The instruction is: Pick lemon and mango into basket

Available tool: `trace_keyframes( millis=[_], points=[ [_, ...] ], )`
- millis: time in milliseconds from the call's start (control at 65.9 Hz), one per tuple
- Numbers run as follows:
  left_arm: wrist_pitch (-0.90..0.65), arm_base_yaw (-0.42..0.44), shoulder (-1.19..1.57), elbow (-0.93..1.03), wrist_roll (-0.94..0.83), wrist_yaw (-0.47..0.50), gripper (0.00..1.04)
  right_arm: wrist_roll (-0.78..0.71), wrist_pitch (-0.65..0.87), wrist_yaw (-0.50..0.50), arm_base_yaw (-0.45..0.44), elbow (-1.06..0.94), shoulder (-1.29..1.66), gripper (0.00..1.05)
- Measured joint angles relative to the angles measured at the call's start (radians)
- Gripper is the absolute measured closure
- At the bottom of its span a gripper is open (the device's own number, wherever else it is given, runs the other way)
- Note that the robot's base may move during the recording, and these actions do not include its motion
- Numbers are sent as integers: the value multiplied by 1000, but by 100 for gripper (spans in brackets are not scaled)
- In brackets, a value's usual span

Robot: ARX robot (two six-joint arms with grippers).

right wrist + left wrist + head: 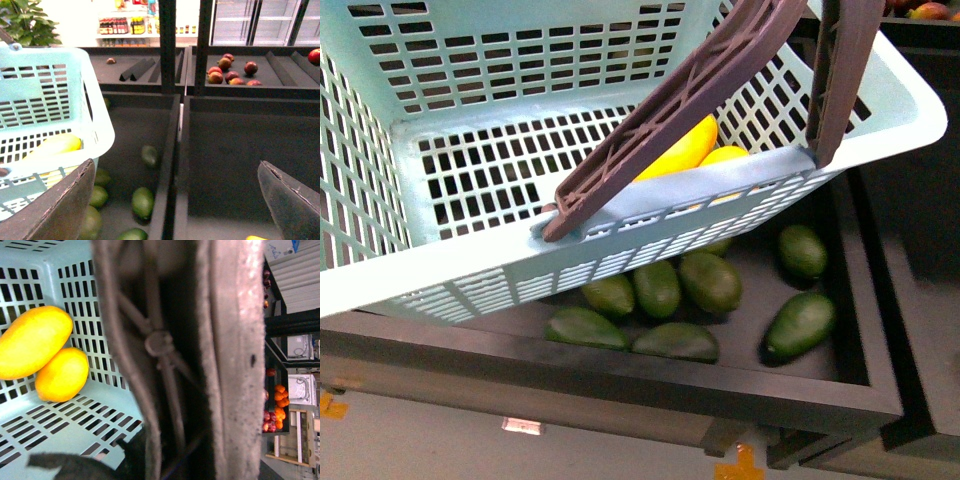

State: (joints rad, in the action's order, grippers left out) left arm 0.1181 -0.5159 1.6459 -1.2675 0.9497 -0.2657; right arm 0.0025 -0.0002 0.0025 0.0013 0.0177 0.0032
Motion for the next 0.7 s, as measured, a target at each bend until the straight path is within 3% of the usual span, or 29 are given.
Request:
trace_keyframes(
  millis=[698],
  points=[
    [0, 0, 0, 0, -2, 3, 91, 1, -1, -1, 0, 0, 0, 9]
  ],
)
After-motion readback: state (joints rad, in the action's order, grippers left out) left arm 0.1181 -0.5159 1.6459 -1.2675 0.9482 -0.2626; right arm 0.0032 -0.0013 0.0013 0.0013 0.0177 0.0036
